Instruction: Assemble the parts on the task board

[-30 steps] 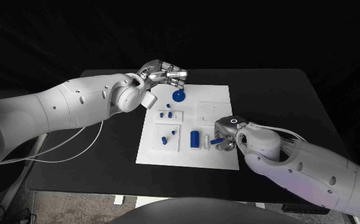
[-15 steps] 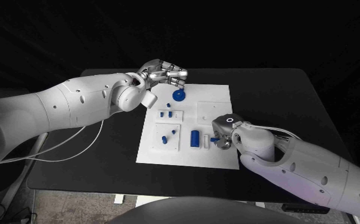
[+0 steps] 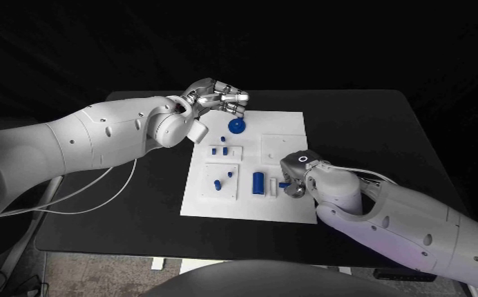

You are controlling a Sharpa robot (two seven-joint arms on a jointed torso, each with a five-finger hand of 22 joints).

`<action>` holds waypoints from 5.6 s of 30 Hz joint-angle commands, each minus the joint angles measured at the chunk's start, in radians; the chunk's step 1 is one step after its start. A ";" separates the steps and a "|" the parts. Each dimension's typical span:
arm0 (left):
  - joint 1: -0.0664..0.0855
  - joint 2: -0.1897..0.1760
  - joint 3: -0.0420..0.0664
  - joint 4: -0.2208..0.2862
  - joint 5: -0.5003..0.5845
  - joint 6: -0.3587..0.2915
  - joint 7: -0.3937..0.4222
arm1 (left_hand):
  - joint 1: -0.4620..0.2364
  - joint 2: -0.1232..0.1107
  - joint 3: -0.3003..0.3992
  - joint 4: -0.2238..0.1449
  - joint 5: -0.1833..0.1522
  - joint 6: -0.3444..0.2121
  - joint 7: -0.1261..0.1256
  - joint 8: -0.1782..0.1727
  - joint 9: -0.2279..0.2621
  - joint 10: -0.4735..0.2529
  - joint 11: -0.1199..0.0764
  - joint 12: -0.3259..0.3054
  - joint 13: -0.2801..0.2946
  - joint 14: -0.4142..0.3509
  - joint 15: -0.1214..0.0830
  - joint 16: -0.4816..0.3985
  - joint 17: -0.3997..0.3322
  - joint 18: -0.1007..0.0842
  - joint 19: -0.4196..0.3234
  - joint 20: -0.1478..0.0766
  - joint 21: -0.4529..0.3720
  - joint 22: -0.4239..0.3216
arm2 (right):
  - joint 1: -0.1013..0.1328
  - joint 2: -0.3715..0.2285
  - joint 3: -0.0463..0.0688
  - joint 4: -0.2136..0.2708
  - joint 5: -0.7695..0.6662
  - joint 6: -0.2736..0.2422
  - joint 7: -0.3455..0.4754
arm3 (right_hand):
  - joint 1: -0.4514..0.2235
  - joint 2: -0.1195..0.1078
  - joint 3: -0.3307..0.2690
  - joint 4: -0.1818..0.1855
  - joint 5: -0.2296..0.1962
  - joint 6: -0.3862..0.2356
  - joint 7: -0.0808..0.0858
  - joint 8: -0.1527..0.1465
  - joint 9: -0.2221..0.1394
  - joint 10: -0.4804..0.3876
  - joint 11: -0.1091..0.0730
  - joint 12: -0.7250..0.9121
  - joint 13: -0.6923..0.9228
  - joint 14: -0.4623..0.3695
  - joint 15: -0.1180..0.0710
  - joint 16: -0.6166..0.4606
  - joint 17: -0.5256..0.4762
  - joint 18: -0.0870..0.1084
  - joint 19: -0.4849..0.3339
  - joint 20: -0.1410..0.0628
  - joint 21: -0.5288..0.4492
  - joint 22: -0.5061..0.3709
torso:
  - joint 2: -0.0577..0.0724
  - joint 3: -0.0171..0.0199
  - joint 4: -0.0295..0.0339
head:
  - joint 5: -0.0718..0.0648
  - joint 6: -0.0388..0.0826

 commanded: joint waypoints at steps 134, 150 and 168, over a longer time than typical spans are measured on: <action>0.001 -0.002 0.000 0.006 -0.044 0.040 -0.036 | -0.012 -0.005 0.005 0.014 -0.008 -0.009 0.001 0.000 0.000 -0.008 -0.001 0.002 0.001 -0.009 0.003 0.001 0.002 -0.008 -0.006 0.001 0.005 -0.001 | 0.005 0.030 0.038 -0.056 0.818 -0.178 -0.125 | -0.140 0.052 -0.068 0.119 -0.128 0.064 -0.030 0.000 0.017 0.050 -0.024 0.015 0.037 0.002 -0.019 -0.002 -0.009 -0.015 0.042 -0.025 0.017 0.105 | 0.000 0.0004 0.0000 | 0.004 -0.004; 0.001 0.001 0.000 -0.001 -0.047 0.042 -0.037 | -0.013 -0.005 0.005 0.017 -0.010 -0.010 0.001 0.000 0.000 -0.008 -0.001 0.002 0.001 -0.010 0.003 0.001 0.002 -0.008 -0.007 0.002 0.005 -0.002 | 0.005 0.017 0.038 -0.050 0.814 -0.181 -0.115 | -0.074 0.022 -0.095 0.173 -0.201 0.066 -0.029 0.000 0.018 0.050 -0.023 0.013 0.037 0.001 -0.019 -0.004 -0.012 -0.014 0.042 -0.025 0.015 0.104 | 0.000 0.0006 0.0004 | 0.004 -0.006; 0.001 0.004 0.000 -0.023 -0.021 0.001 0.001 | -0.008 -0.006 0.007 0.012 -0.008 -0.010 0.001 0.000 0.000 -0.007 -0.001 0.002 0.001 -0.008 0.003 0.001 0.003 -0.008 -0.006 0.001 0.005 -0.001 | 0.005 -0.043 0.052 -0.051 0.845 -0.301 0.000 | 0.033 -0.003 -0.299 0.244 -0.197 0.016 -0.010 0.002 0.008 0.025 -0.010 -0.013 0.013 -0.002 -0.014 -0.019 -0.019 -0.006 0.039 -0.020 -0.009 0.101 | -0.006 -0.0004 -0.0043 | -0.003 0.019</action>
